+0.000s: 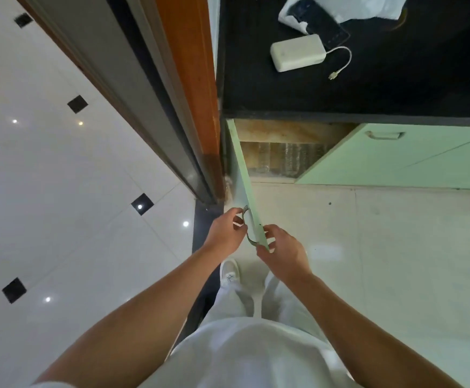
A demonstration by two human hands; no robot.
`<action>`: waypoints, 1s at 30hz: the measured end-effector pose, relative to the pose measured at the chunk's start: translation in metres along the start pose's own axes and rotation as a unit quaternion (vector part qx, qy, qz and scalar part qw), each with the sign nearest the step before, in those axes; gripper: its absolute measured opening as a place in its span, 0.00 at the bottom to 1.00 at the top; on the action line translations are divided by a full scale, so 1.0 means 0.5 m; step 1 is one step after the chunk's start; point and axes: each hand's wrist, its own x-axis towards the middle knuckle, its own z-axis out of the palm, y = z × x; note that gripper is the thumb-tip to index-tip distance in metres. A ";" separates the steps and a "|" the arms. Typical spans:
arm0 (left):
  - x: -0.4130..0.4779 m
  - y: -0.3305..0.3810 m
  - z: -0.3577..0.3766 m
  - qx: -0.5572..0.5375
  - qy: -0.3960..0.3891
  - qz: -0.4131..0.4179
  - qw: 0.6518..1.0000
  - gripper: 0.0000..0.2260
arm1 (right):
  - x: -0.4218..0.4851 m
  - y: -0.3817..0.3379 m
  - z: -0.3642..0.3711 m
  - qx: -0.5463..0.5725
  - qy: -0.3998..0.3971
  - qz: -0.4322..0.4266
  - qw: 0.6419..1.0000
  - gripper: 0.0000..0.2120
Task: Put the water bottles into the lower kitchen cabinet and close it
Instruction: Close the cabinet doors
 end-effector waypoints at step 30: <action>0.122 0.271 0.191 0.119 0.014 0.022 0.993 0.24 | 0.132 0.278 -0.312 0.008 0.075 -0.026 0.997 0.10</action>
